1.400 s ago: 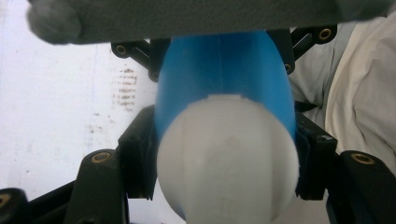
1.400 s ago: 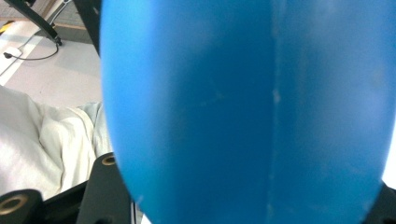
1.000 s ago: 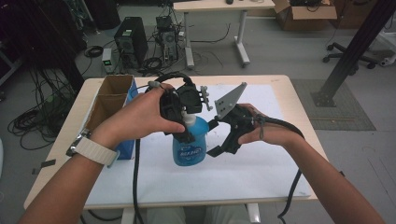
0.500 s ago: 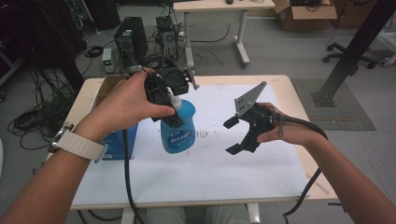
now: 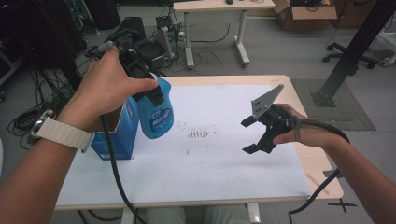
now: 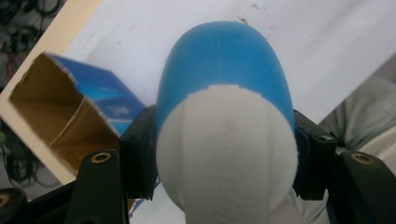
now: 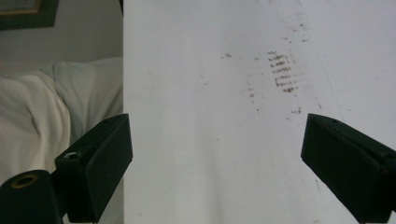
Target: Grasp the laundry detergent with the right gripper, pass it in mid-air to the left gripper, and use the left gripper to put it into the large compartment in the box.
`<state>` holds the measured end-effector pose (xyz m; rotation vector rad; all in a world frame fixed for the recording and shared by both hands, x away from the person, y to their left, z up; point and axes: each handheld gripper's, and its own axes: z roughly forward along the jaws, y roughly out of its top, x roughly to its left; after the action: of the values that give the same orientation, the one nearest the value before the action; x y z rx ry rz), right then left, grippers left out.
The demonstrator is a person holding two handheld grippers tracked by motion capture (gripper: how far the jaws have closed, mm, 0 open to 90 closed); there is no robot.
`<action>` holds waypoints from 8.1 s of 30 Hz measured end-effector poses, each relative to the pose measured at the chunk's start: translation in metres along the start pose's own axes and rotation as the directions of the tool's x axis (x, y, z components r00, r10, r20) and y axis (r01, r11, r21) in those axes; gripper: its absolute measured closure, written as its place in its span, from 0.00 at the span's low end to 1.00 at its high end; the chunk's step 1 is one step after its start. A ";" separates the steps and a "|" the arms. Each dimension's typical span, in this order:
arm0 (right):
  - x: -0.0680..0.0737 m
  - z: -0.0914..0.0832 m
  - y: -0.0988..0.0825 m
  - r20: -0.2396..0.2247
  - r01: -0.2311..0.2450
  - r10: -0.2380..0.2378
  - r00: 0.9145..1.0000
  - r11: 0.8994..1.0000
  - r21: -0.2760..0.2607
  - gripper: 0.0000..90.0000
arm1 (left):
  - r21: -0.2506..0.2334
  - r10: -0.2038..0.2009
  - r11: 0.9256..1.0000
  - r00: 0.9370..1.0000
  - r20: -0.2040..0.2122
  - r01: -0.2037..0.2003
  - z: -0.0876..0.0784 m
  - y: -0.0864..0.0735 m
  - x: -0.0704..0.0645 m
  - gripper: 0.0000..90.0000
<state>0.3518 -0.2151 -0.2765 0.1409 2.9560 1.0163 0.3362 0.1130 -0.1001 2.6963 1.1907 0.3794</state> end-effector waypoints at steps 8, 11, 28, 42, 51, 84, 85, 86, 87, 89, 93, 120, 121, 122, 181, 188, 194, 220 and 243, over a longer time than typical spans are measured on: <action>-0.003 -0.001 -0.013 0.015 -0.006 0.005 1.000 0.998 0.062 0.10 | 0.017 -0.175 0.984 0.984 -0.024 0.175 -0.014 -0.003 0.026 0.42; -0.006 -0.001 -0.017 0.034 -0.019 0.017 0.999 0.997 0.074 0.10 | 0.018 -0.247 0.969 0.968 -0.054 0.248 -0.020 -0.005 0.041 0.42; -0.011 -0.004 -0.018 0.034 -0.024 0.022 0.999 0.998 0.059 0.10 | -0.027 -0.462 0.885 0.871 -0.166 0.465 -0.021 -0.024 0.097 0.42; -0.013 -0.006 -0.019 0.034 -0.032 0.031 0.999 0.998 0.047 0.10 | -0.063 -0.535 0.844 0.825 -0.182 0.533 0.003 -0.045 0.123 0.42; -0.014 -0.001 -0.018 0.026 -0.029 0.027 0.999 0.998 0.057 0.10 | -0.060 -0.536 0.843 0.827 -0.170 0.535 0.025 -0.052 0.128 0.42; -0.014 0.007 -0.020 0.021 -0.057 0.055 0.998 0.997 0.060 0.10 | -0.043 -0.539 0.840 0.825 -0.170 0.540 0.137 -0.086 0.131 0.42; -0.014 0.007 -0.020 0.021 -0.055 0.054 0.998 0.997 0.060 0.10 | -0.044 -0.539 0.841 0.826 -0.168 0.540 0.140 -0.087 0.131 0.42; -0.014 0.007 -0.021 0.020 -0.056 0.054 0.998 0.997 0.059 0.10 | -0.044 -0.537 0.842 0.827 -0.167 0.538 0.143 -0.088 0.131 0.42; -0.015 0.007 -0.021 0.021 -0.054 0.053 0.998 0.997 0.059 0.10 | -0.044 -0.537 0.842 0.827 -0.167 0.537 0.144 -0.089 0.131 0.42; -0.015 0.007 -0.022 0.022 -0.061 0.060 0.998 0.996 0.059 0.10 | -0.037 -0.534 0.843 0.829 -0.165 0.536 0.150 -0.090 0.130 0.42; -0.016 0.008 -0.022 0.023 -0.064 0.063 0.998 0.996 0.057 0.10 | -0.039 -0.535 0.843 0.828 -0.165 0.537 0.159 -0.093 0.130 0.42; -0.016 0.010 -0.022 0.022 -0.067 0.066 0.998 0.996 0.060 0.10 | 0.006 -0.534 0.842 0.834 -0.142 0.540 0.184 -0.099 0.130 0.42; -0.016 0.010 -0.022 0.021 -0.067 0.066 0.998 0.996 0.059 0.10 | 0.007 -0.534 0.842 0.834 -0.141 0.540 0.184 -0.099 0.130 0.42; -0.016 0.010 -0.022 0.020 -0.067 0.066 0.998 0.996 0.060 0.10 | 0.007 -0.535 0.841 0.833 -0.140 0.541 0.184 -0.099 0.130 0.42; -0.003 0.001 -0.020 0.037 -0.051 0.049 0.998 0.997 0.060 0.10 | -0.008 -0.372 0.928 0.927 -0.053 0.372 0.101 -0.073 0.089 0.24; -0.001 -0.001 -0.019 0.041 -0.053 0.051 0.998 0.997 0.059 0.10 | -0.026 -0.289 0.957 0.957 -0.030 0.288 0.091 -0.069 0.068 0.21; 0.000 -0.001 -0.018 0.043 -0.046 0.044 0.998 0.997 0.060 0.10 | -0.036 -0.262 0.965 0.965 -0.012 0.261 0.088 -0.067 0.059 0.19; 0.003 -0.003 -0.017 0.052 -0.049 0.046 0.998 0.997 0.059 0.10 | -0.039 -0.133 0.990 0.989 0.057 0.135 0.074 -0.057 0.018 0.05; 0.004 -0.005 -0.019 0.052 -0.057 0.053 0.997 0.996 0.074 0.10 | -0.040 0.072 0.997 0.987 0.143 -0.067 0.071 -0.040 -0.030 0.05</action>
<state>0.3463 -0.2326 -0.2837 0.2464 2.9612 0.8927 0.3096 0.1134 -0.1825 2.6889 1.0436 0.2080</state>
